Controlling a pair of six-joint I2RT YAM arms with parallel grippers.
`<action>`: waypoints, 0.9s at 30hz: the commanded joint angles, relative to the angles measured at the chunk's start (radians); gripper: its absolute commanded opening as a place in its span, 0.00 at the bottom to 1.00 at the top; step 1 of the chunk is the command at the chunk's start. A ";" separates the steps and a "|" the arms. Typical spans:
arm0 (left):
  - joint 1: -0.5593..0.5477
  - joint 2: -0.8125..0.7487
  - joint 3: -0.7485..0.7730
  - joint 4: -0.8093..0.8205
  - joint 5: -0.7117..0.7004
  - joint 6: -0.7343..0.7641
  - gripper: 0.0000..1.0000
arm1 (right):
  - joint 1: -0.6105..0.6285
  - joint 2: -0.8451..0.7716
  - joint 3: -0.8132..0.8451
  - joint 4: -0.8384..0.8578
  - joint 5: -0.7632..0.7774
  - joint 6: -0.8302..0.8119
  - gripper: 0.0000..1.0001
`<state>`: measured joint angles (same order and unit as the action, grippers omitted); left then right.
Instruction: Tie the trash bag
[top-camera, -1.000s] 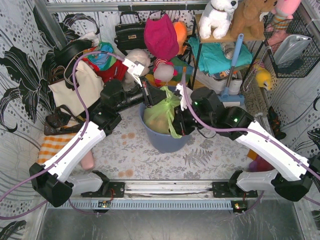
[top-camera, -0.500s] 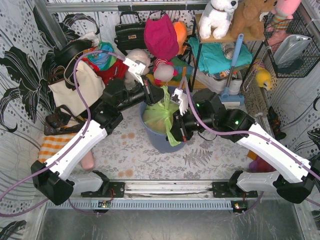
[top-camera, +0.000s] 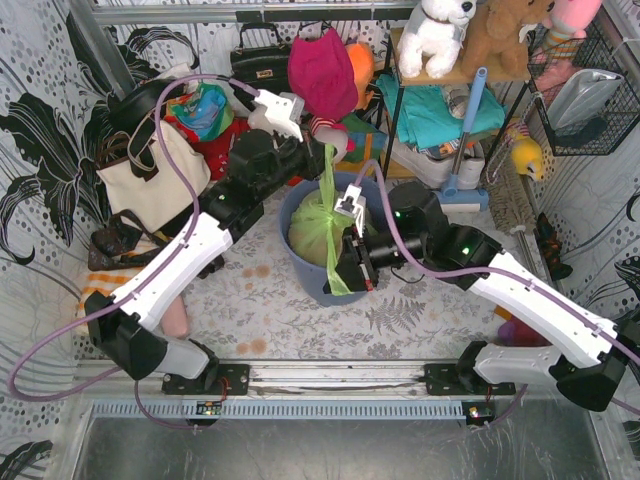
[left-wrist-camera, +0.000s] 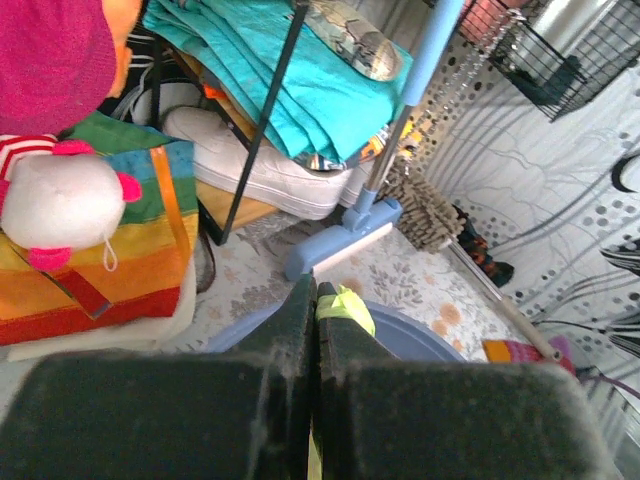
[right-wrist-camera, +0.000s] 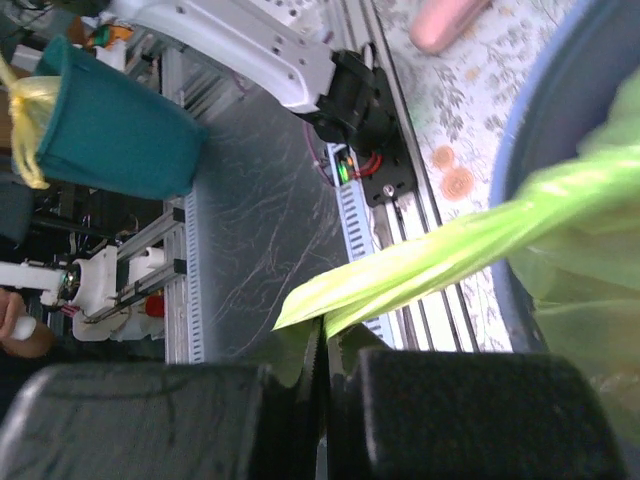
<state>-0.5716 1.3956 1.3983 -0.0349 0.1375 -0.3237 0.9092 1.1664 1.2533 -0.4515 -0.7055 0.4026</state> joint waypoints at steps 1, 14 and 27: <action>0.014 0.056 0.101 0.035 -0.158 0.066 0.07 | 0.009 -0.064 -0.012 0.110 -0.207 0.017 0.00; 0.053 0.197 0.072 0.053 -0.193 0.068 0.06 | 0.009 -0.162 -0.294 0.312 -0.389 0.103 0.00; 0.179 0.421 0.193 -0.051 -0.149 -0.017 0.05 | 0.010 -0.207 -0.362 0.376 -0.464 0.130 0.00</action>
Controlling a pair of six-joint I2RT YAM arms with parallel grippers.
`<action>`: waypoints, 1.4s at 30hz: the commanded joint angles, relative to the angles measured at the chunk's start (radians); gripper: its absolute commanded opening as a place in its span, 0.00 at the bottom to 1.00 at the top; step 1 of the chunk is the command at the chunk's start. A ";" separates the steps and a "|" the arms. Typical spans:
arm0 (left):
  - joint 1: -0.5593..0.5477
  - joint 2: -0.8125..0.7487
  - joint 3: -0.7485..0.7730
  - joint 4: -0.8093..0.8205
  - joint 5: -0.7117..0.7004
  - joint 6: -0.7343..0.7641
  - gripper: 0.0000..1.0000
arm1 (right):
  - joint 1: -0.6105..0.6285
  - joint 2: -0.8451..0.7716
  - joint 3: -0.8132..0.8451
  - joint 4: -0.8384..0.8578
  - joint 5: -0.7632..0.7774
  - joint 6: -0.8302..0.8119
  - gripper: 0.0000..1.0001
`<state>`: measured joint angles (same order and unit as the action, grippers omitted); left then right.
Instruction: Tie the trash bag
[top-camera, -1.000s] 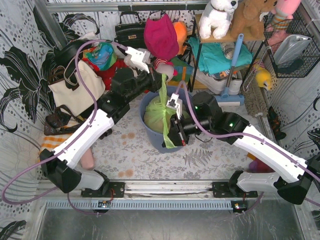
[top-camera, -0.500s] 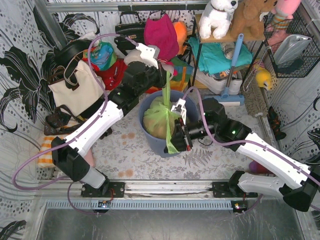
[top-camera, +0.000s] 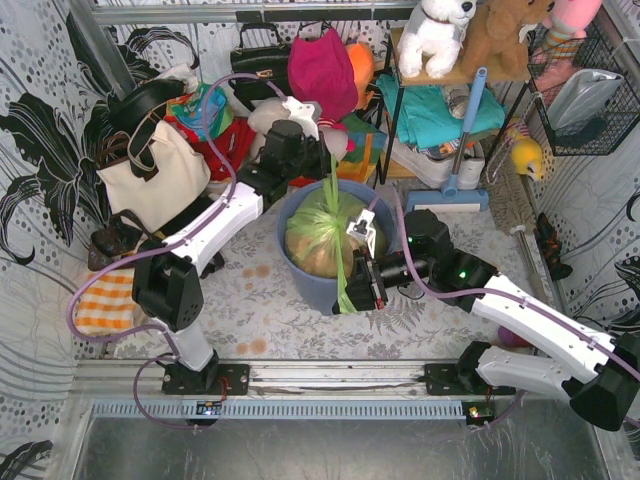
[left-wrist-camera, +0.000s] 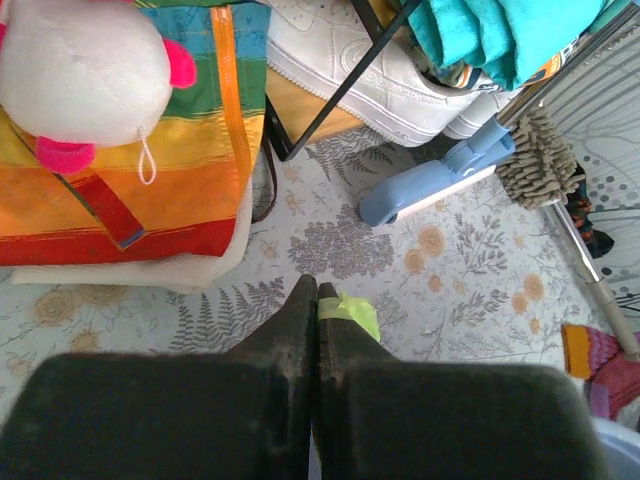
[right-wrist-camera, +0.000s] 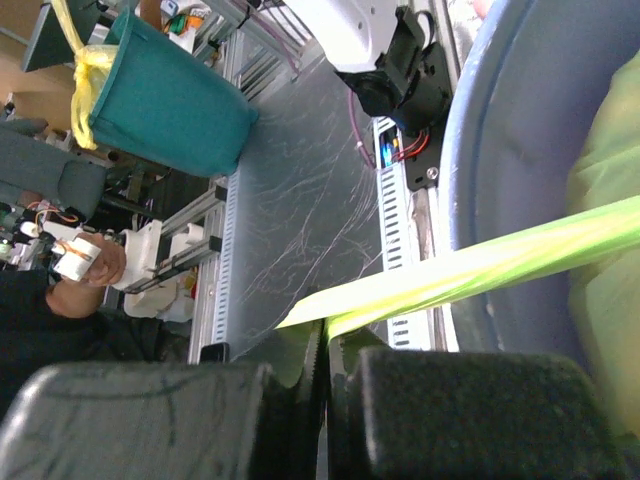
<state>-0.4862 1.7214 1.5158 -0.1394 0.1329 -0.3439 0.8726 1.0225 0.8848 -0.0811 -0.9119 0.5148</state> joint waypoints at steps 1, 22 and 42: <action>0.098 0.107 0.092 0.045 -0.141 0.002 0.05 | 0.045 -0.065 0.014 0.008 -0.262 0.018 0.00; 0.160 0.232 0.336 -0.009 -0.114 0.012 0.05 | 0.048 -0.095 -0.077 0.143 -0.255 0.117 0.00; 0.212 0.276 0.504 -0.066 -0.080 0.017 0.05 | 0.048 -0.139 -0.018 0.162 -0.277 0.178 0.00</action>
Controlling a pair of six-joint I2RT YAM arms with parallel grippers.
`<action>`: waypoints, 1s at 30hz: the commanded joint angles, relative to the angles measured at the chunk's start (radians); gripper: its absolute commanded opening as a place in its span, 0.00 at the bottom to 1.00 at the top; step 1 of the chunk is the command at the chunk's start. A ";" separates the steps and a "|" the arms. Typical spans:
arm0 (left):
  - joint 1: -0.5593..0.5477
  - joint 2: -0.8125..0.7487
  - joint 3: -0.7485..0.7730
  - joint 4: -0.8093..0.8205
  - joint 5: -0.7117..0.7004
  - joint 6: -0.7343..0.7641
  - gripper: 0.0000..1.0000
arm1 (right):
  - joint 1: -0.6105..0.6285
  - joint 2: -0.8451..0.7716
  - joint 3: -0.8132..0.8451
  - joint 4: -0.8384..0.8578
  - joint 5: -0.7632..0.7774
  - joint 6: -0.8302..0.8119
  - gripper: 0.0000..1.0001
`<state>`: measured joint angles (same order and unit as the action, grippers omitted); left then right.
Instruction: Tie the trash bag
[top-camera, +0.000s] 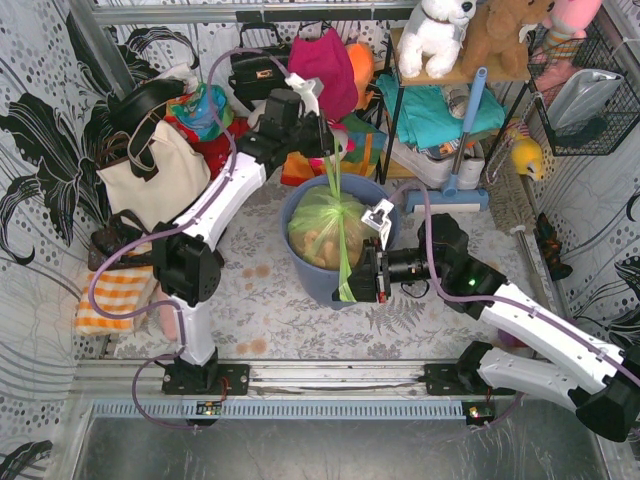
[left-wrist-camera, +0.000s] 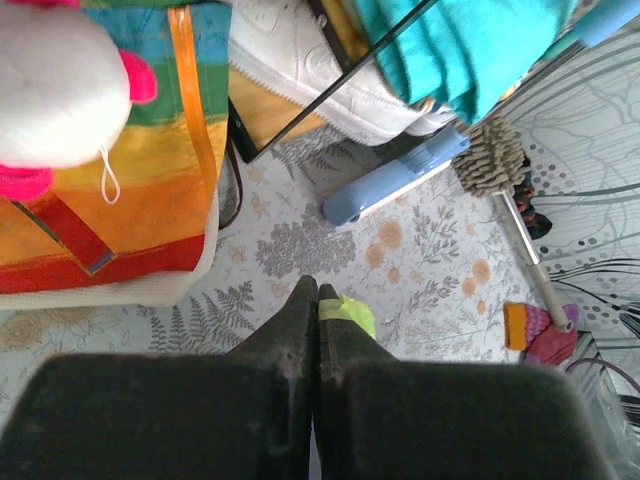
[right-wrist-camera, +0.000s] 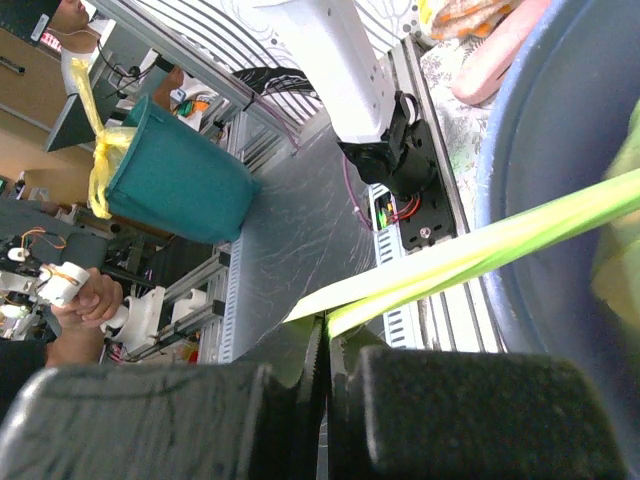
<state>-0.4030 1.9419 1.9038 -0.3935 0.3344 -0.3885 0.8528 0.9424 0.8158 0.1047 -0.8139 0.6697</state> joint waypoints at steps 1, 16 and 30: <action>0.129 0.067 0.140 0.173 -0.290 0.069 0.05 | 0.067 -0.060 0.048 -0.020 -0.379 0.028 0.00; 0.173 0.206 0.076 0.200 -0.281 0.036 0.04 | 0.067 -0.132 -0.209 0.150 -0.393 0.161 0.00; 0.204 0.160 0.274 0.149 -0.193 -0.019 0.05 | 0.066 -0.123 0.003 0.051 -0.404 0.128 0.00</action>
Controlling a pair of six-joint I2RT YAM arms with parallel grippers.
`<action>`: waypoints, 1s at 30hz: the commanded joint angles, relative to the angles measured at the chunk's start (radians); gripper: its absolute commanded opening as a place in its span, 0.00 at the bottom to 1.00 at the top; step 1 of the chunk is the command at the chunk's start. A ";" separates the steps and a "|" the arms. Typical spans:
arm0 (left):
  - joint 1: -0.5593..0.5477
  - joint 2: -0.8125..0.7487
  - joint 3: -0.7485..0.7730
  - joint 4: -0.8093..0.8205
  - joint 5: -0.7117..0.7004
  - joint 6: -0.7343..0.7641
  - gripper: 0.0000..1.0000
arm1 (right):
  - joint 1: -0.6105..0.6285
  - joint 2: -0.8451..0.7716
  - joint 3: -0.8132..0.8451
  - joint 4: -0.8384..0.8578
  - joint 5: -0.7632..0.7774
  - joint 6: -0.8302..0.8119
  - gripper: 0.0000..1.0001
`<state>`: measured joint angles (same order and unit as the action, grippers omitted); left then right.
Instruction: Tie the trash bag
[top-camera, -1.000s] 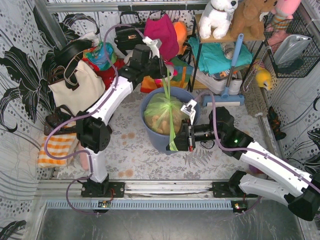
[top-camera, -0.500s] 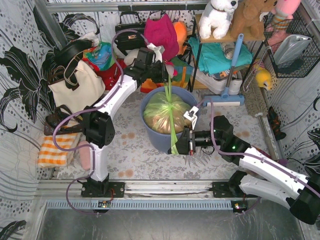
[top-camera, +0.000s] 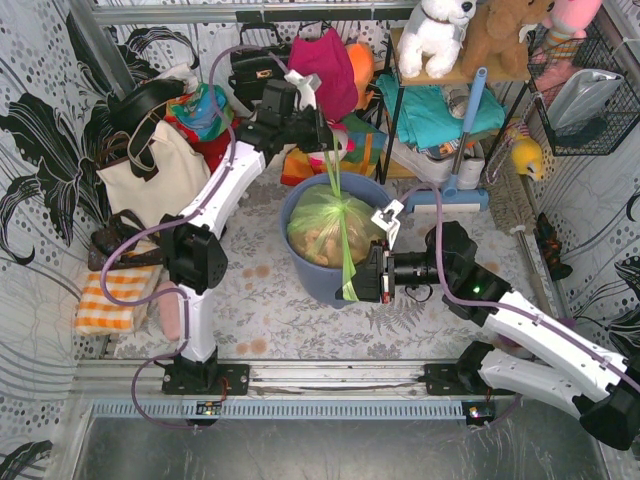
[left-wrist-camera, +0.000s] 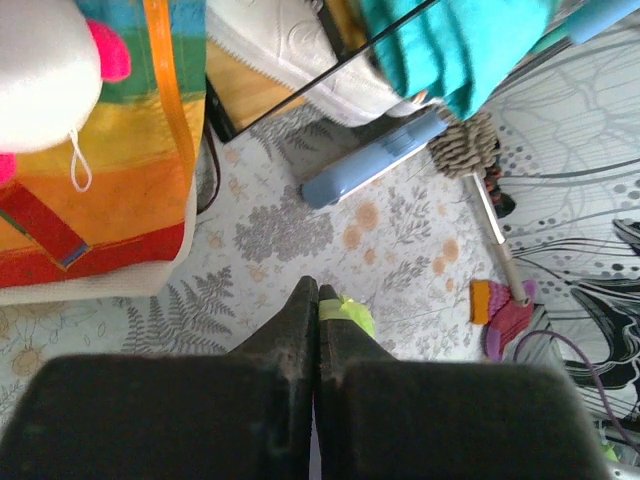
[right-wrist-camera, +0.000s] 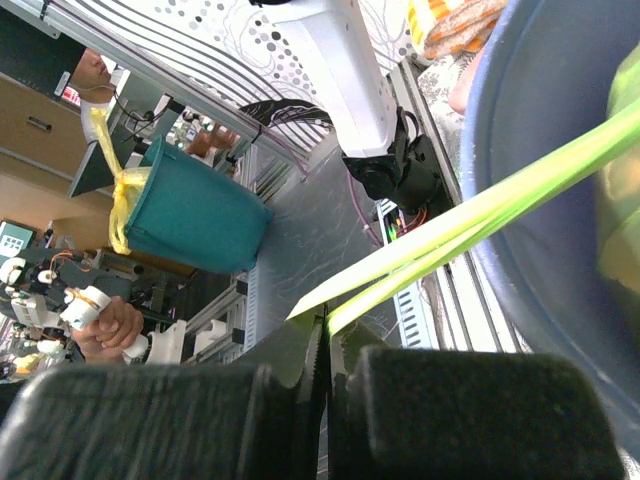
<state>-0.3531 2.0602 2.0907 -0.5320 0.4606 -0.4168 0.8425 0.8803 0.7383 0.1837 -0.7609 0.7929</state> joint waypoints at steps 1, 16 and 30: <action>0.154 0.034 0.084 0.296 -0.314 0.003 0.05 | 0.077 -0.059 0.083 -0.041 -0.458 -0.004 0.00; 0.158 0.166 0.078 0.264 -0.387 0.069 0.05 | 0.078 -0.139 -0.187 0.077 -0.421 0.097 0.00; 0.163 0.012 -0.020 0.364 -0.283 0.044 0.05 | 0.078 -0.083 0.039 0.012 -0.355 0.056 0.00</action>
<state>-0.3393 2.1002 2.0991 -0.5385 0.4904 -0.4221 0.8410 0.8246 0.6537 0.2337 -0.6945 0.8516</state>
